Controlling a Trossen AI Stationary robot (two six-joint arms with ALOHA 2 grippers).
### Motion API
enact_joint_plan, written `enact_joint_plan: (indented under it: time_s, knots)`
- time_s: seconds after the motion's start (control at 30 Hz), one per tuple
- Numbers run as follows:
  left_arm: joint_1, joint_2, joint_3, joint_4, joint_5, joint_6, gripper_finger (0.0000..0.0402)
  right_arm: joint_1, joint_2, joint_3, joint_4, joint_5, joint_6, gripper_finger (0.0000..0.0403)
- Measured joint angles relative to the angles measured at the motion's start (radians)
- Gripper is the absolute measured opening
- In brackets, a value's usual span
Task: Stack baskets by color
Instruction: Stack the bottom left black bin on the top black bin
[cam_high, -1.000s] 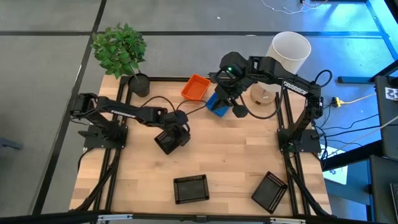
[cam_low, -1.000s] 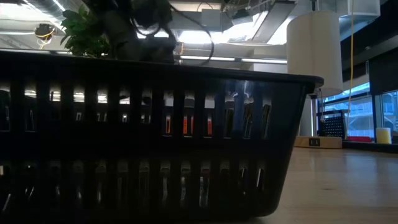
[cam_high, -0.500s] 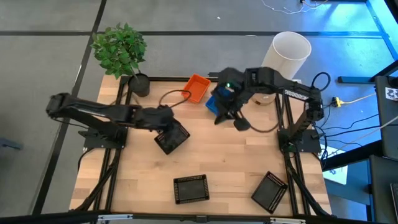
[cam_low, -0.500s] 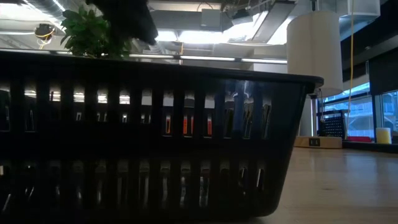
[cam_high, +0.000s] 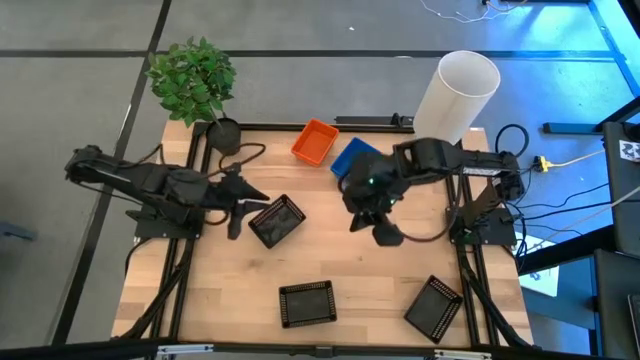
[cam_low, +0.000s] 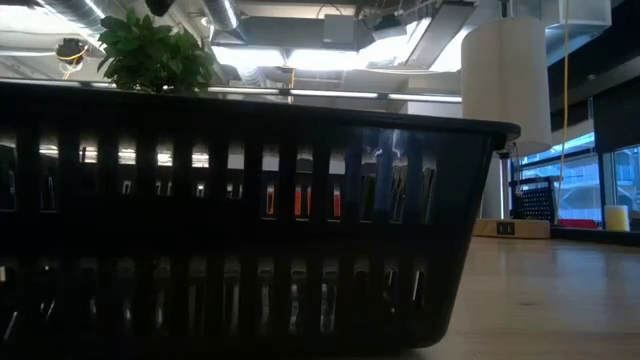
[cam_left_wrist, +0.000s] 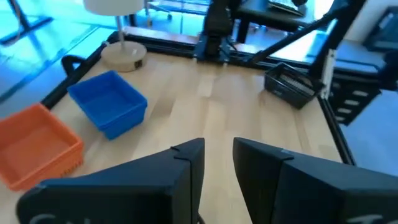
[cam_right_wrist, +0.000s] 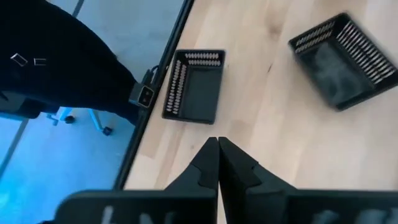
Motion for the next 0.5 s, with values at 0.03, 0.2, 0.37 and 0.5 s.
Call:
enact_joint_plan:
  time_s: [0.03, 0.2, 0.37, 0.5]
  knots:
    - [-0.011, -0.008, 0.000, -0.002, 0.000, 0.009, 0.0076, 0.016, 0.003, 0.000, -0.001, 0.011, 0.025, 0.0000]
    - [-0.063, -0.048, 0.000, -0.001, 0.001, 0.054, 0.0076, 0.090, 0.047, -0.002, -0.022, 0.045, 0.105, 0.0000]
    - [-0.098, -0.080, 0.000, -0.007, 0.001, 0.057, 0.0076, 0.123, 0.112, -0.003, -0.011, 0.046, 0.253, 0.0005]
    - [-0.119, -0.110, 0.000, -0.014, 0.000, 0.057, 0.0076, 0.125, 0.161, -0.003, -0.015, 0.036, 0.356, 0.0021]
